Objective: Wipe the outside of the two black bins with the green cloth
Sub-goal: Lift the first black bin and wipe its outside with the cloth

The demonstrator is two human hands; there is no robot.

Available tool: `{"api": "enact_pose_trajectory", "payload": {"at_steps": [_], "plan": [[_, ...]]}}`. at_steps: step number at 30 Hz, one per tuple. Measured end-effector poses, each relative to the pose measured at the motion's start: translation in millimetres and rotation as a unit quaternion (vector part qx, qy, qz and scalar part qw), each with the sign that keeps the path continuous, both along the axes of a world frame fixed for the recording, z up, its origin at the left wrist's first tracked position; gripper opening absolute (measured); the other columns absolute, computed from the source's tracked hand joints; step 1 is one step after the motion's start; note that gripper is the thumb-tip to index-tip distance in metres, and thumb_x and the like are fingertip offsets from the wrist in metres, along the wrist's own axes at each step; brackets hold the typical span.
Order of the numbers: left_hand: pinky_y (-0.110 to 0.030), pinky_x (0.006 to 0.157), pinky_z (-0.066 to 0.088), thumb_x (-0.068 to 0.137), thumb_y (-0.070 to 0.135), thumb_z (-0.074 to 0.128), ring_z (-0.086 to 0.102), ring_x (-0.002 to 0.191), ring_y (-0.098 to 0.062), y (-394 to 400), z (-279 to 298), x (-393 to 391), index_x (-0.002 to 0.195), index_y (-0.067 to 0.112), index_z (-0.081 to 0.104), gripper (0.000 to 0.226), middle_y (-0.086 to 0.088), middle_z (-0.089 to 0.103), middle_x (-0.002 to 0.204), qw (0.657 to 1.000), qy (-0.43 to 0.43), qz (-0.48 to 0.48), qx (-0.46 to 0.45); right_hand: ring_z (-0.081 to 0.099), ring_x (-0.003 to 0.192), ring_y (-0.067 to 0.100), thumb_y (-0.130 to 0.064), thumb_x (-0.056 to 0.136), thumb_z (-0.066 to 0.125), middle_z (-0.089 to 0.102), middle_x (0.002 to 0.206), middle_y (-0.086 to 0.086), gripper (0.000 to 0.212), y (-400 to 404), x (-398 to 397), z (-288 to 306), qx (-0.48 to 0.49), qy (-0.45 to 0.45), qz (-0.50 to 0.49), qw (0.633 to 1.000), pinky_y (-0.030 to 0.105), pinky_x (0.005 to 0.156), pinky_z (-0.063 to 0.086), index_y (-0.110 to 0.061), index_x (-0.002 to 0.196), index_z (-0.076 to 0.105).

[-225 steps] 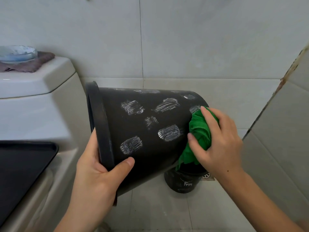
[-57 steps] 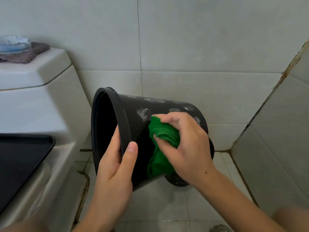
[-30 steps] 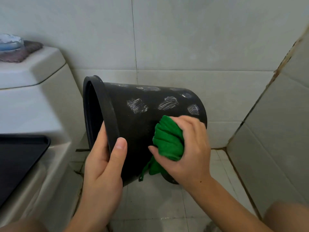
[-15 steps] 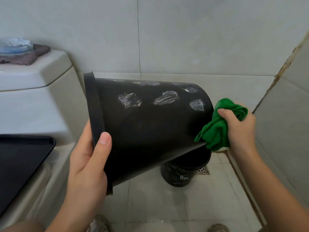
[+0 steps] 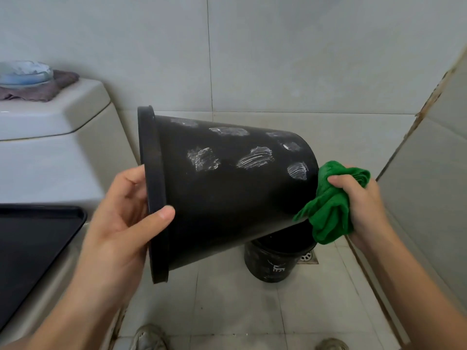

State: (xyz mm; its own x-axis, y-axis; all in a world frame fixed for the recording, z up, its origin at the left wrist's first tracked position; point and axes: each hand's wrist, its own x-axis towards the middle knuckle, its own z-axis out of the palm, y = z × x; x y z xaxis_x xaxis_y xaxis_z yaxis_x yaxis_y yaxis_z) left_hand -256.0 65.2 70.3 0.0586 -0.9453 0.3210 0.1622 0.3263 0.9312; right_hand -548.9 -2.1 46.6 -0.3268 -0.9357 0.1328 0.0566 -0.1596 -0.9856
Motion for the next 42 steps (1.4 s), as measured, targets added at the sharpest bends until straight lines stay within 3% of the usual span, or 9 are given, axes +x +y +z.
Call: {"api": "enact_pose_trajectory", "payload": {"at_steps": [4, 6, 9, 13, 17, 25, 31, 37, 42], "plan": [[-0.032, 0.057, 0.044, 0.045, -0.014, 0.046, 0.054, 0.072, -0.031, -9, 2, 8, 0.08, 0.011, 0.053, 0.044, -0.009, 0.06, 0.072, 0.991, 0.001, 0.08, 0.108, 0.06, 0.056, 0.009, -0.021, 0.066, 0.062, 0.061, 0.057, -0.009, 0.013, 4, 8, -5, -0.006, 0.013, 0.004, 1.0, 0.025, 0.055, 0.05, -0.016, 0.078, 0.06], [-0.029, 0.053, 0.029, 0.036, -0.003, 0.041, 0.041, 0.067, -0.027, -14, 0, 4, 0.078, 0.007, 0.046, 0.044, -0.009, 0.045, 0.067, 0.983, -0.023, 0.129, 0.128, 0.061, 0.059, 0.01, -0.023, 0.064, 0.062, 0.062, 0.059, -0.009, 0.018, 7, 14, -11, -0.001, 0.021, -0.001, 1.0, 0.029, 0.06, 0.049, -0.017, 0.08, 0.06], [-0.03, 0.055, 0.031, 0.043, 0.003, 0.046, 0.043, 0.064, -0.021, -16, -1, -2, 0.077, 0.016, 0.048, 0.036, 0.007, 0.048, 0.061, 0.975, -0.048, 0.176, 0.128, 0.062, 0.062, 0.009, -0.025, 0.062, 0.063, 0.063, 0.065, -0.008, 0.022, 11, 23, -20, 0.004, 0.048, -0.02, 0.999, 0.031, 0.064, 0.05, -0.019, 0.083, 0.061], [-0.036, 0.077, 0.052, 0.078, 0.012, 0.069, 0.068, 0.085, -0.015, -13, 1, -8, 0.099, 0.026, 0.063, 0.026, 0.008, 0.073, 0.087, 0.977, -0.041, 0.156, 0.14, 0.062, 0.064, 0.011, -0.026, 0.062, 0.064, 0.063, 0.065, -0.008, 0.022, 9, 23, -24, 0.007, 0.059, -0.044, 0.997, 0.033, 0.066, 0.05, -0.02, 0.083, 0.061], [-0.037, 0.083, 0.054, 0.094, 0.019, 0.058, 0.07, 0.096, -0.021, -15, 3, -8, 0.1, 0.028, 0.066, 0.013, 0.001, 0.074, 0.097, 0.973, 0.0, 0.153, 0.17, 0.06, 0.058, 0.003, -0.025, 0.063, 0.064, 0.064, 0.06, -0.014, 0.019, 10, 24, -27, 0.001, 0.075, -0.05, 0.996, 0.03, 0.063, 0.049, -0.02, 0.081, 0.06], [-0.026, 0.064, 0.06, 0.082, -0.008, 0.053, 0.074, 0.079, -0.02, -14, 12, 4, 0.109, 0.009, 0.066, 0.035, -0.009, 0.077, 0.096, 0.976, 0.034, 0.035, 0.213, 0.06, 0.059, -0.001, -0.026, 0.063, 0.063, 0.065, 0.064, -0.019, 0.018, 14, 30, -35, -0.021, 0.106, -0.06, 0.992, 0.015, 0.055, 0.048, -0.022, 0.08, 0.06], [-0.025, 0.072, 0.06, 0.08, 0.01, 0.058, 0.073, 0.084, -0.019, -15, 9, 4, 0.115, 0.013, 0.065, 0.036, -0.011, 0.075, 0.103, 0.979, 0.067, 0.015, 0.192, 0.06, 0.06, -0.001, -0.024, 0.064, 0.062, 0.065, 0.063, -0.017, 0.016, 16, 27, -33, -0.029, 0.093, -0.067, 0.993, 0.018, 0.058, 0.05, -0.025, 0.08, 0.061], [-0.029, 0.082, 0.058, 0.073, 0.013, 0.058, 0.071, 0.099, -0.026, -10, 11, -1, 0.119, 0.011, 0.063, 0.046, -0.01, 0.074, 0.109, 0.987, 0.057, 0.015, 0.149, 0.063, 0.087, 0.007, -0.04, 0.065, 0.065, 0.065, 0.092, -0.01, 0.023, 24, 29, -18, -0.145, 0.166, -0.097, 0.971, 0.025, 0.079, 0.051, -0.048, 0.087, 0.066], [-0.024, 0.073, 0.059, 0.07, 0.012, 0.06, 0.073, 0.09, -0.021, -8, 10, -10, 0.111, 0.012, 0.065, 0.041, -0.007, 0.076, 0.099, 0.987, 0.052, 0.038, 0.149, 0.06, 0.098, -0.004, -0.029, 0.075, 0.068, 0.064, 0.101, -0.018, 0.038, 29, 38, -7, -0.239, 0.248, -0.089, 0.935, 0.011, 0.086, 0.045, -0.023, 0.112, 0.064]]}}
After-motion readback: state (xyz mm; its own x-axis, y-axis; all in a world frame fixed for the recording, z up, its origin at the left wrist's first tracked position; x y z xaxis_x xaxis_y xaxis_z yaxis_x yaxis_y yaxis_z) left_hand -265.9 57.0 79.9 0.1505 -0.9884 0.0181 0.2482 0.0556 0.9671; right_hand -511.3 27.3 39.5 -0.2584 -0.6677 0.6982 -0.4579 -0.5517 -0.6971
